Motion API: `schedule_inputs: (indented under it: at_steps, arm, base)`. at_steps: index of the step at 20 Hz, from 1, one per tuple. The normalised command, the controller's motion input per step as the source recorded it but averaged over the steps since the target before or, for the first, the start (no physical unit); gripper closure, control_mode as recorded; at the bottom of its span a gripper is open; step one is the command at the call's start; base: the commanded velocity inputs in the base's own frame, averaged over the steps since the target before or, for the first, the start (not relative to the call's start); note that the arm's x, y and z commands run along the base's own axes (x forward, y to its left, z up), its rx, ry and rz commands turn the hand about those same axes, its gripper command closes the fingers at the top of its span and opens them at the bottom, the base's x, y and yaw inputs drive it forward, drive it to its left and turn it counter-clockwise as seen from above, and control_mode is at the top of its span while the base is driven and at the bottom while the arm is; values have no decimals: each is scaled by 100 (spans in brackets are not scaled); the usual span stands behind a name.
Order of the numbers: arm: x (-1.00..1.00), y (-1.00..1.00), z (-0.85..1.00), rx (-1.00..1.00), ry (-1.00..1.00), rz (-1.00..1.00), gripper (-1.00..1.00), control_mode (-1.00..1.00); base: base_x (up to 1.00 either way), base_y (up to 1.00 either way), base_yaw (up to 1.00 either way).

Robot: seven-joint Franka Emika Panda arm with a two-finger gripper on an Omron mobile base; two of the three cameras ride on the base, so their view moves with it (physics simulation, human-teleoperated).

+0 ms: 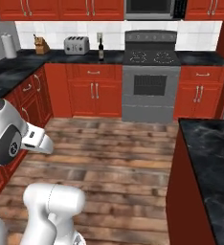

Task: There is a wine glass and glass cup on the dining counter. Place the wine bottle next to the wine glass and the juice bottle next to the glass cup.

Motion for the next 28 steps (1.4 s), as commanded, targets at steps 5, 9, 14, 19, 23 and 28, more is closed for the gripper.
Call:
schedule_inputs:
  at_steps: [5, 9, 14, 19, 23, 28]
  arm:
    - [0, 0, 0, 0, 0, 0, -100, 100]
    - [0, 0, 0, 0, 0, 0, -100, 100]
    - [0, 0, 0, 0, 0, 0, -100, 100]
    - [0, 0, 0, 0, 0, 0, -100, 100]
    - [0, 0, 0, 0, 0, 0, -100, 100]
    - [0, 0, 0, 0, 0, 0, -100, 100]
  base:
    - [94, 20, 0]
    - [94, 24, 0]
    - [94, 28, 0]
    - [94, 30, 0]
    - [94, 32, 0]
    - [94, 36, 4]
